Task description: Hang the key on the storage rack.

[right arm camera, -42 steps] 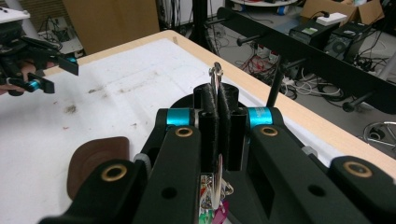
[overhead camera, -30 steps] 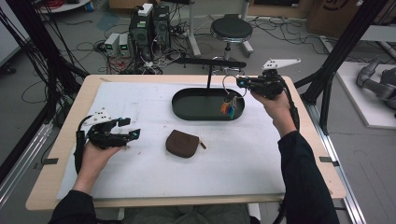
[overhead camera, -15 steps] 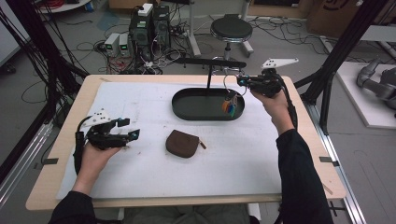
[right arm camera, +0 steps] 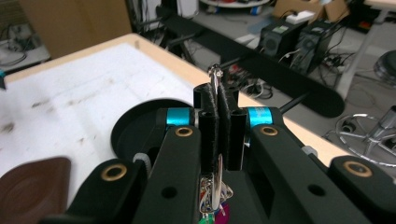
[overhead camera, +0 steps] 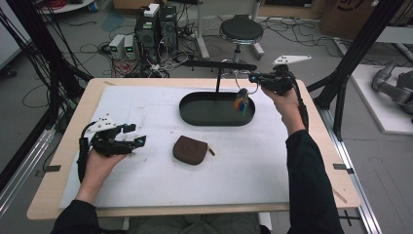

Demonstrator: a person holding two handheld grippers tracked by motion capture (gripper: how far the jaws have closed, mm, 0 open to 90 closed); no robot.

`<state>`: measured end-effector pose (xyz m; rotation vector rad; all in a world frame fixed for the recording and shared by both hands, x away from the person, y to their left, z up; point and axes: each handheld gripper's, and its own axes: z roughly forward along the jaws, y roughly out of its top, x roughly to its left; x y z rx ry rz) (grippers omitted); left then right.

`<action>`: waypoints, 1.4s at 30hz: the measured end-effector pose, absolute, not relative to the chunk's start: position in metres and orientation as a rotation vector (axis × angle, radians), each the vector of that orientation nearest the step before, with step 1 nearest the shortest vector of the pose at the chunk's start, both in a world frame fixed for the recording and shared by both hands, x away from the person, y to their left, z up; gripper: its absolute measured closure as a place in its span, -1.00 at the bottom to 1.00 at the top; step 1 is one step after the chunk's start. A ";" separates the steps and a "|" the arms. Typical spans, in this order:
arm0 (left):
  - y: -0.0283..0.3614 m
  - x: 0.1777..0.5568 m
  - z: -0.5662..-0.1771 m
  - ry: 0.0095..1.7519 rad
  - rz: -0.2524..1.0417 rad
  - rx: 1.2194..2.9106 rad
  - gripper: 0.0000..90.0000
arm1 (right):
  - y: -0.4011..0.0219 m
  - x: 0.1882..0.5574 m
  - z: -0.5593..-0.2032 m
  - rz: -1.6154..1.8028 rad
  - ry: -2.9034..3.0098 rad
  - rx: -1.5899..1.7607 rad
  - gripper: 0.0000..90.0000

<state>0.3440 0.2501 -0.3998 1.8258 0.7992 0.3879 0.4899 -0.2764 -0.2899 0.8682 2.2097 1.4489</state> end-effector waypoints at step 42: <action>0.254 0.339 -0.403 0.802 0.392 1.833 -0.32 | -0.297 0.511 -0.313 1.241 2.088 1.148 0.65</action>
